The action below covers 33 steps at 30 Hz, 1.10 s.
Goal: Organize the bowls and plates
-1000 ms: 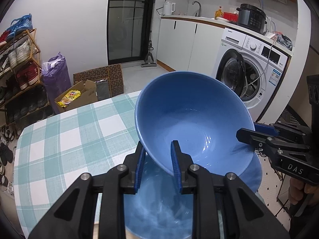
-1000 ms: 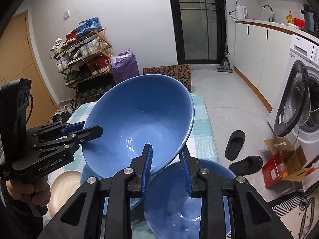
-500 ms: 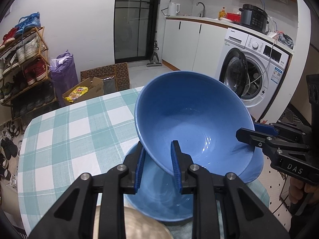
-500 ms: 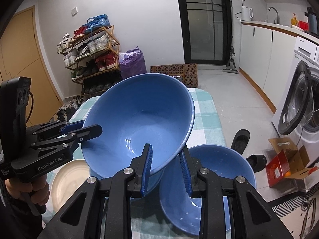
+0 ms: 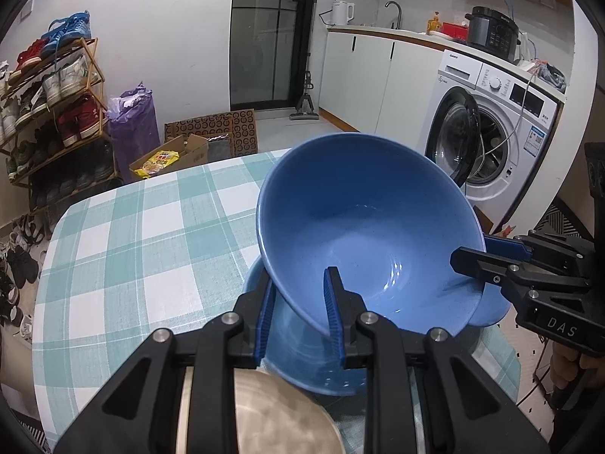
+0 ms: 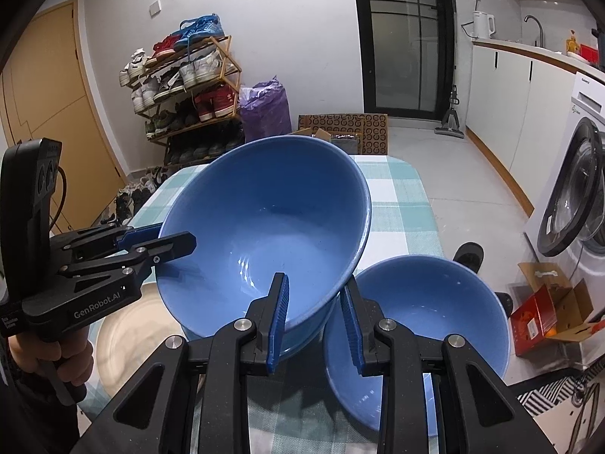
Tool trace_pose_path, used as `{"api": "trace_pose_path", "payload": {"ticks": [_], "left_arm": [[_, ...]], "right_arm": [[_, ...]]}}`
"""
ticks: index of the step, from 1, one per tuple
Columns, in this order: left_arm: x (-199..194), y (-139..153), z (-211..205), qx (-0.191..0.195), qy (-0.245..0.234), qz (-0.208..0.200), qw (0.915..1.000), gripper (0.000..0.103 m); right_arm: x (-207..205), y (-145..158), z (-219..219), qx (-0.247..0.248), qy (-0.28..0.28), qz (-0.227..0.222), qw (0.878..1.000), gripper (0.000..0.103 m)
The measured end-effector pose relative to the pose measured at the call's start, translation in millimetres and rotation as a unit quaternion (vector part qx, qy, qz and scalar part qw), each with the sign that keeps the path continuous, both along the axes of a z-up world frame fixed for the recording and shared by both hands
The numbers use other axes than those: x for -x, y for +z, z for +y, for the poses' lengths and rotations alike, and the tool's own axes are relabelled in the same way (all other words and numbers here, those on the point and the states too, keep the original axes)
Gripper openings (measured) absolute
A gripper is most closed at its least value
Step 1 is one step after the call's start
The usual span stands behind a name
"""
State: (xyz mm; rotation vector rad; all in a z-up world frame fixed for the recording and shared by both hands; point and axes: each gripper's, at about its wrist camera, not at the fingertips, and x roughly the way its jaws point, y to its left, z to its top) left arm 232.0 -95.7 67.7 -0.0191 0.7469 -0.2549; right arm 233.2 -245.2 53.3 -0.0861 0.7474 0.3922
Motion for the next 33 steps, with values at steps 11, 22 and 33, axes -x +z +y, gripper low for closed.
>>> {"api": "trace_pose_path", "payload": {"ticks": [11, 22, 33], "left_arm": [[1, -15, 10, -0.003, 0.011, 0.011, 0.9999, 0.024], [0, -31, 11, -0.008, 0.014, 0.025, 0.9996, 0.024], [-1, -40, 8, -0.015, 0.013, 0.037, 0.9991, 0.024]], "right_arm": [[-9, -16, 13, 0.006, 0.008, 0.013, 1.000, 0.028], [-12, -35, 19, 0.017, 0.012, 0.026, 0.999, 0.028], [-15, -48, 21, 0.028, 0.011, 0.036, 0.999, 0.028]]}}
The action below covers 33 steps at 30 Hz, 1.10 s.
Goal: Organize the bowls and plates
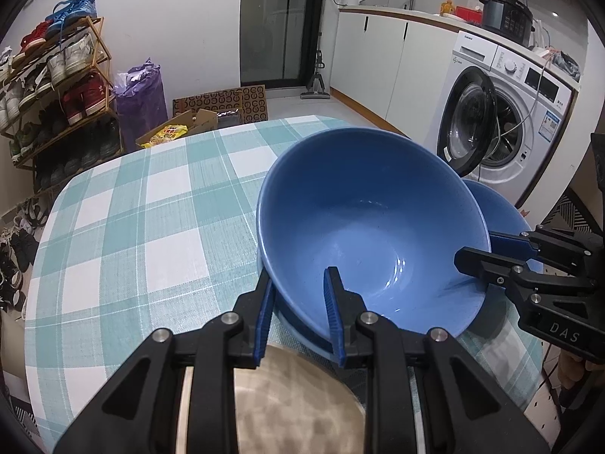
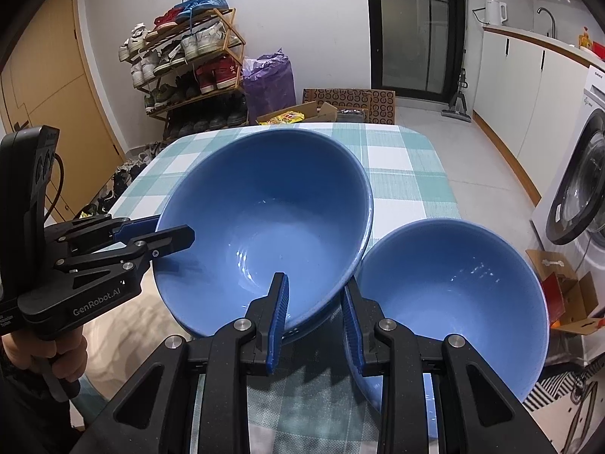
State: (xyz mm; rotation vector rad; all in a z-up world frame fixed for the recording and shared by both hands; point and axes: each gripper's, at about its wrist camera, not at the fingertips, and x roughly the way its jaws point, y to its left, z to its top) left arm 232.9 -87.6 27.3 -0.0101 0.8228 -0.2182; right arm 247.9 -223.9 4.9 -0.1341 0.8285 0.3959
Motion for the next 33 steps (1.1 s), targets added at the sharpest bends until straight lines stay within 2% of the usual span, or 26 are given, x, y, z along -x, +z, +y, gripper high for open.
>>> {"api": "trace_pose_path", "payload": {"ticks": [10, 25, 28, 29, 33], "left_arm": [[1, -2, -2, -0.013, 0.002, -0.001, 0.9999, 0.024], [4, -6, 7, -0.006, 0.004, 0.007, 0.9999, 0.027], [4, -6, 6, -0.007, 0.002, 0.008, 0.9999, 0.033], [5, -5, 5, -0.008, 0.001, 0.008, 0.9999, 0.039], [8, -2, 5, -0.010, 0.001, 0.004, 0.9999, 0.044]], "right_arm": [[0, -4, 7, 0.011, 0.001, 0.000, 1.000, 0.029], [3, -8, -1, -0.002, -0.001, 0.005, 1.000, 0.031], [5, -9, -1, 0.000, 0.000, 0.006, 1.000, 0.033], [6, -8, 0, 0.002, 0.000, 0.004, 1.000, 0.034], [10, -7, 1, 0.017, 0.004, -0.007, 1.000, 0.040]]}}
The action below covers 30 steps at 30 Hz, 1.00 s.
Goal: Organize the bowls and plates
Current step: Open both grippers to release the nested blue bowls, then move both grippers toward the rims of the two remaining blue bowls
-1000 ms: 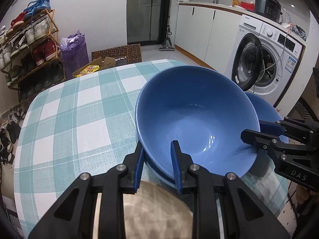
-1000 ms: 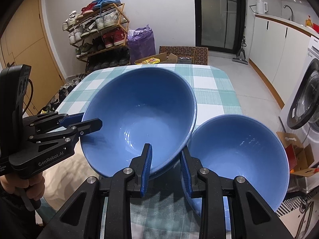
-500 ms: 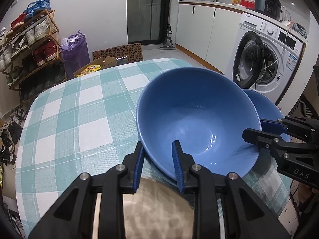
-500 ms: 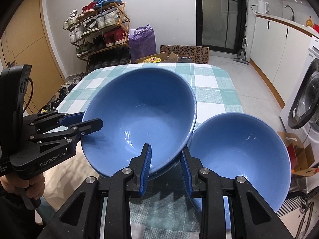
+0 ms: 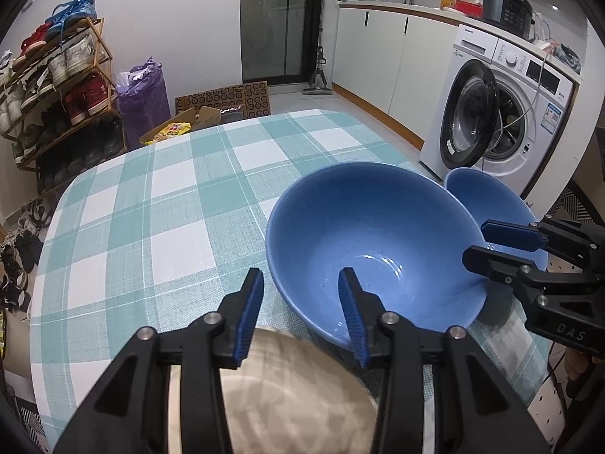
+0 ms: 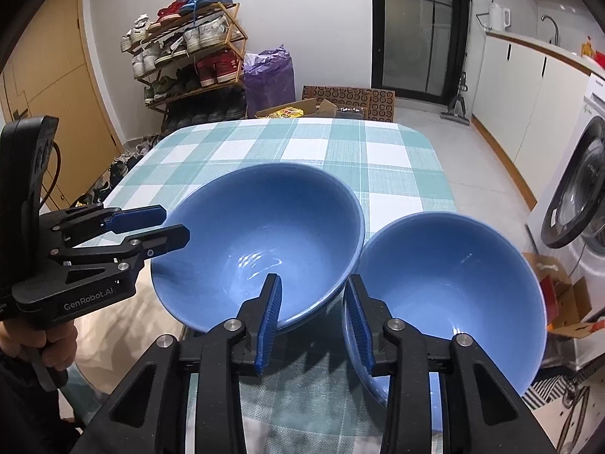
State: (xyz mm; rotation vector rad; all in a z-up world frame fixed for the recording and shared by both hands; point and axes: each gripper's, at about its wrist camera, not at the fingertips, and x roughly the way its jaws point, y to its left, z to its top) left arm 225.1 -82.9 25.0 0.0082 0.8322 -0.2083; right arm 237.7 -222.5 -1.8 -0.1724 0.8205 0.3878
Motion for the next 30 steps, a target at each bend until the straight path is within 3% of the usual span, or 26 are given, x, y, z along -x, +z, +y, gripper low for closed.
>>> {"api": "trace_pose_path", "payload": {"ticks": [4, 6, 8, 11, 14, 18, 30], "left_arm": [[2, 4, 0, 0.003, 0.003, -0.004, 1.0000, 0.053], [2, 6, -1, 0.004, 0.002, -0.004, 1.0000, 0.057], [4, 9, -3, 0.004, -0.002, -0.009, 1.0000, 0.061], [7, 14, -6, 0.006, -0.002, -0.018, 0.9998, 0.081], [11, 19, -9, 0.010, -0.010, -0.026, 0.9996, 0.089], [14, 26, -16, 0.009, -0.020, -0.038, 0.9990, 0.100], [10, 36, -30, 0.025, -0.036, -0.044, 0.9981, 0.103]], "right_arm": [[4, 5, -6, -0.014, 0.001, -0.005, 1.000, 0.051], [5, 8, -11, -0.022, -0.003, -0.004, 1.000, 0.068], [6, 11, -15, -0.028, -0.009, -0.007, 1.000, 0.077], [10, 18, -22, -0.044, -0.017, -0.013, 0.999, 0.086], [13, 21, -26, -0.043, -0.020, -0.014, 0.999, 0.100], [20, 25, -28, -0.040, -0.019, -0.025, 0.999, 0.102], [40, 41, -74, -0.065, -0.077, -0.067, 0.993, 0.102]]}}
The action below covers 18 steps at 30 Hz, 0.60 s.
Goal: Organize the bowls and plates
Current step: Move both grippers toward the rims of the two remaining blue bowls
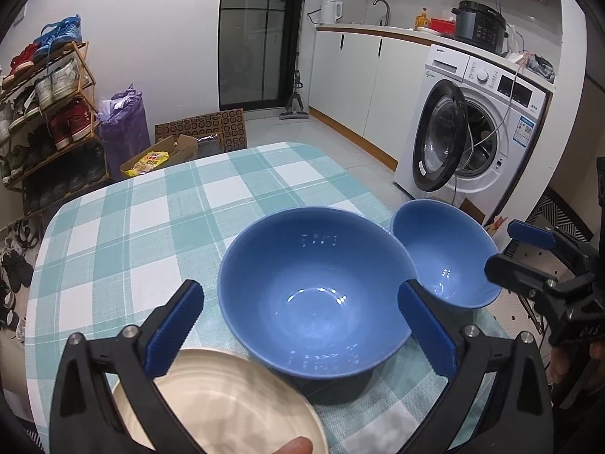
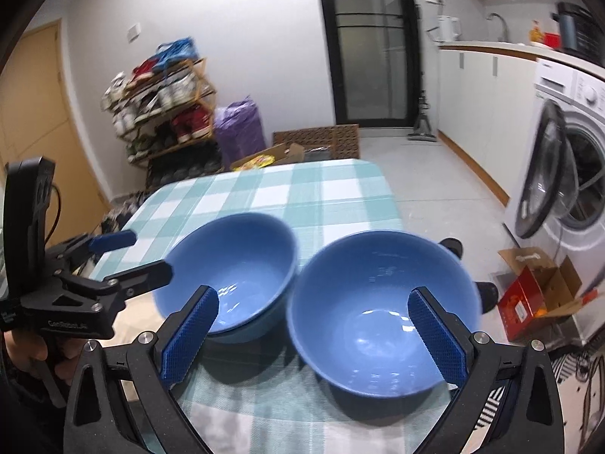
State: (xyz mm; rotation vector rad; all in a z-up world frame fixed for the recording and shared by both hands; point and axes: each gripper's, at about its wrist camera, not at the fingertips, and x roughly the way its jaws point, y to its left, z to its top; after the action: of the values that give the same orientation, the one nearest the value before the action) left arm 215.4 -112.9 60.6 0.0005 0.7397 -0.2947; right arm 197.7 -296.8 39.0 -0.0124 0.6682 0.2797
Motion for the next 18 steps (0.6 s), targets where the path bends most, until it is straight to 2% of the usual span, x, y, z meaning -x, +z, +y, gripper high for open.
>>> {"api": "trace_pose_path", "payload": {"ticks": [9, 18], "left_arm": [[-3, 10, -18, 0.007, -0.020, -0.009, 0.9997, 0.103], [-9, 10, -37, -0.009, -0.021, -0.008, 0.9997, 0.103]], "right_arm": [[3, 4, -26, 0.000, -0.029, -0.003, 1.000, 0.102], [0, 2, -49, 0.005, -0.070, 0.006, 0.998, 0.102]]}}
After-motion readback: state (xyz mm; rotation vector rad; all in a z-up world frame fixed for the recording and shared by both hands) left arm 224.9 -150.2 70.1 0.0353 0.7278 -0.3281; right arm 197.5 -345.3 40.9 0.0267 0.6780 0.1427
